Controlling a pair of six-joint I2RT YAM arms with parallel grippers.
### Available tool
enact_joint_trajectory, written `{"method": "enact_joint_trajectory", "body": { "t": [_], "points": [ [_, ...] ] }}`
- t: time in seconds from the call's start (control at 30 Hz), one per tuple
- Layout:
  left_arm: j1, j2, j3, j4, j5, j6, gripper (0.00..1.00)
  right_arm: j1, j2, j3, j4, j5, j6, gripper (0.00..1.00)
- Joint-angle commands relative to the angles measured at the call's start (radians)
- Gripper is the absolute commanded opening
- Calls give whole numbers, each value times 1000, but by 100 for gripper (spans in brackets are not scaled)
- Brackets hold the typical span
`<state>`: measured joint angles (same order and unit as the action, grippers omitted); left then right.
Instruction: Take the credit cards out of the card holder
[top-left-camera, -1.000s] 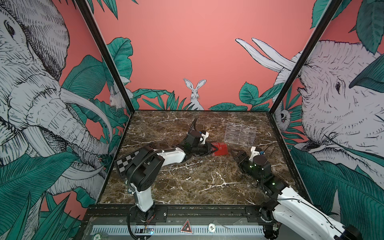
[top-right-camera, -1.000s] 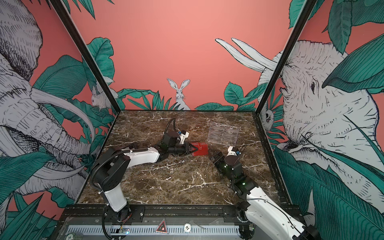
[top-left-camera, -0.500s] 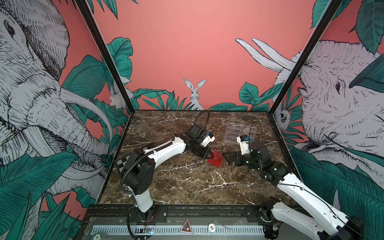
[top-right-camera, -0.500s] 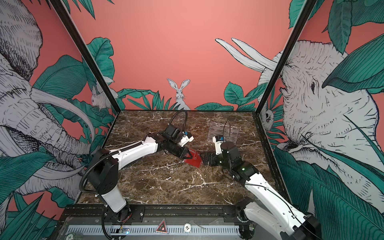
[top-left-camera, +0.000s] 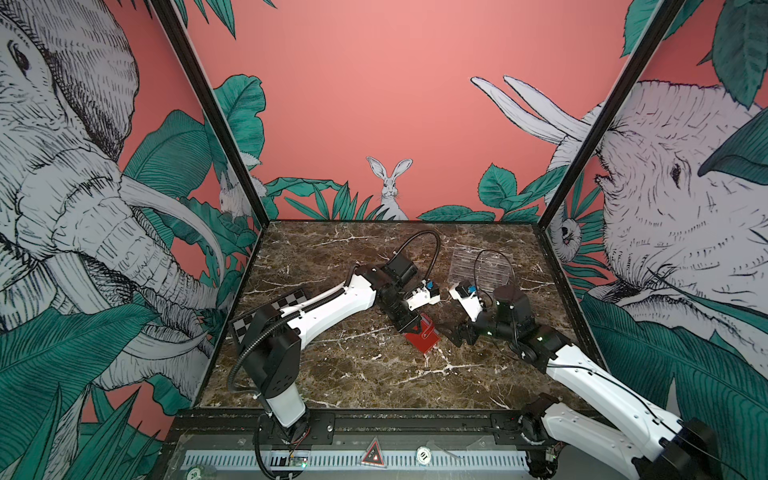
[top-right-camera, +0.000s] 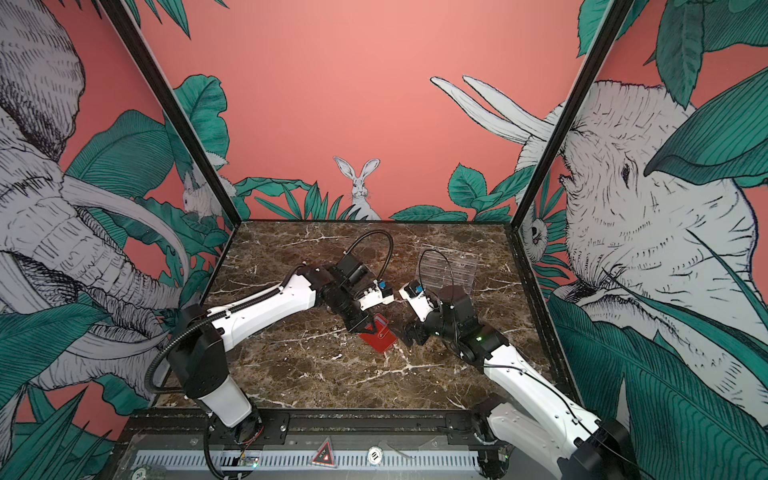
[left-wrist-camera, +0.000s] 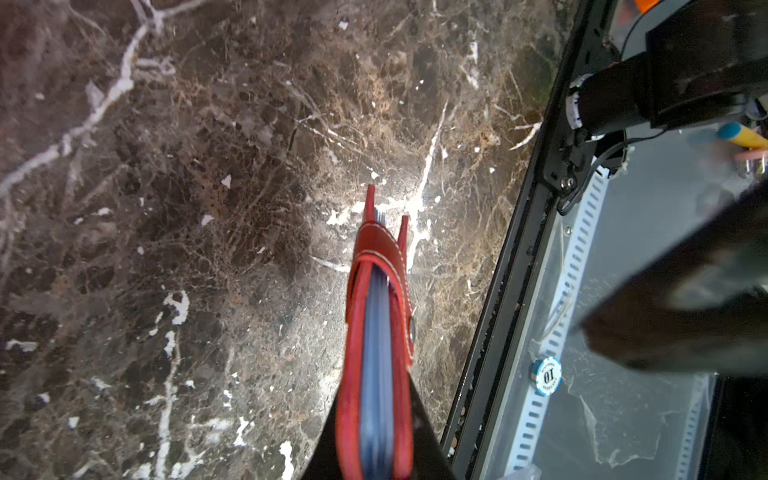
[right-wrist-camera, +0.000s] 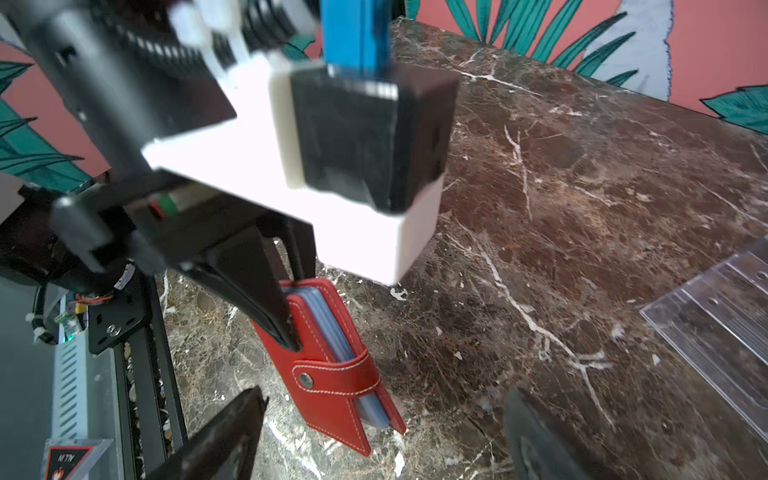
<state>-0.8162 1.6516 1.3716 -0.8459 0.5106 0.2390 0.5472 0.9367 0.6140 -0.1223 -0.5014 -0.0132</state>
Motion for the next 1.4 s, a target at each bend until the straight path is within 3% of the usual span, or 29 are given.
{"method": "enact_joint_trajectory", "body": {
  "t": [0.0, 0.2, 0.4, 0.67, 1.1, 1.23, 1.27, 1.3, 1.37],
  "points": [
    [6, -111, -20, 2, 50, 117, 0, -13, -19, -48, 127, -105, -17, 87],
    [6, -149, -31, -8, 151, 206, 0, -24, -47, -100, 193, -181, 4, 85],
    [2, -177, -34, -2, 158, 265, 0, -28, -49, -109, 205, -215, -21, 81],
    [-8, -173, -11, -18, 144, 314, 0, -29, -19, -125, 286, -296, 9, 52],
    [-9, -125, 87, -99, 110, 392, 0, -13, 59, -106, 341, -376, 36, 22],
    [-8, -125, 99, -90, 98, 399, 0, -12, 55, -120, 375, -371, 43, 0],
    [-8, -125, 102, -86, 68, 397, 0, -12, 47, -129, 393, -361, 49, 0],
    [-8, -127, 104, -80, 52, 392, 7, -12, 37, -136, 412, -351, 55, 0],
    [-5, -137, 98, -40, -6, 351, 38, -12, 14, -151, 469, -327, 82, 0]
  ]
}}
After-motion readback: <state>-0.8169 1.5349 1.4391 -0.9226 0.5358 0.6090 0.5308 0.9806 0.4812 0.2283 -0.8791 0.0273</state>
